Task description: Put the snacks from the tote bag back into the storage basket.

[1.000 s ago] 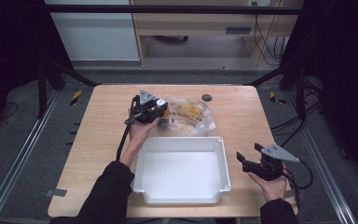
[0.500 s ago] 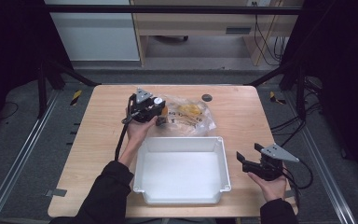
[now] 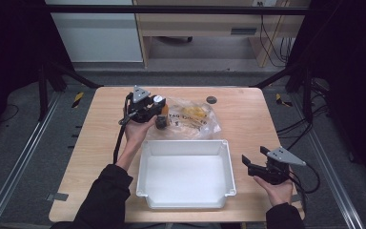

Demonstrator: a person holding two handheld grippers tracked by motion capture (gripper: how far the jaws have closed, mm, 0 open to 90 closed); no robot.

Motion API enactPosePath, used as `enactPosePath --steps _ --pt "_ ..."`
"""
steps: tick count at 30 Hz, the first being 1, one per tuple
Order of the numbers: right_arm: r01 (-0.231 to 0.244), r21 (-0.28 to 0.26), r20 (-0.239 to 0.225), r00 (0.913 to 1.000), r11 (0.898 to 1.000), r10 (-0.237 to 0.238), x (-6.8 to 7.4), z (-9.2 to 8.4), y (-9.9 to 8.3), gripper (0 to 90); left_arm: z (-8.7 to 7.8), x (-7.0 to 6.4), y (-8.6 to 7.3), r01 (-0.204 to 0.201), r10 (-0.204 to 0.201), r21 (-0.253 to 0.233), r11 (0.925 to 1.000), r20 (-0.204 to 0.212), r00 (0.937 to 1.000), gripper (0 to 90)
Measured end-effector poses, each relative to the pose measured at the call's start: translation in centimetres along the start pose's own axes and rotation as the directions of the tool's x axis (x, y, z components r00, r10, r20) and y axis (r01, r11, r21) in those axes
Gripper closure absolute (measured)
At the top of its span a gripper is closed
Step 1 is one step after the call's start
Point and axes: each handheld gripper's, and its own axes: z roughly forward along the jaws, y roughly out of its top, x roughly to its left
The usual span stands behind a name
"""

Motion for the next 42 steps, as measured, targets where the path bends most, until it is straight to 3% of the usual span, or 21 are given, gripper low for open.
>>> enactPosePath --steps 23,42 --pt "-0.004 -0.005 -0.002 1.0000 1.000 0.004 0.0 -0.1 0.0 20.1 -2.7 -1.3 3.7 -0.045 0.045 -0.067 0.9967 0.004 0.9990 58.7" --pt "-0.006 -0.006 0.000 1.0000 1.000 0.006 0.0 -0.1 0.0 20.3 -4.7 -1.3 5.2 -0.028 0.028 -0.097 0.9949 0.002 0.9996 58.7"
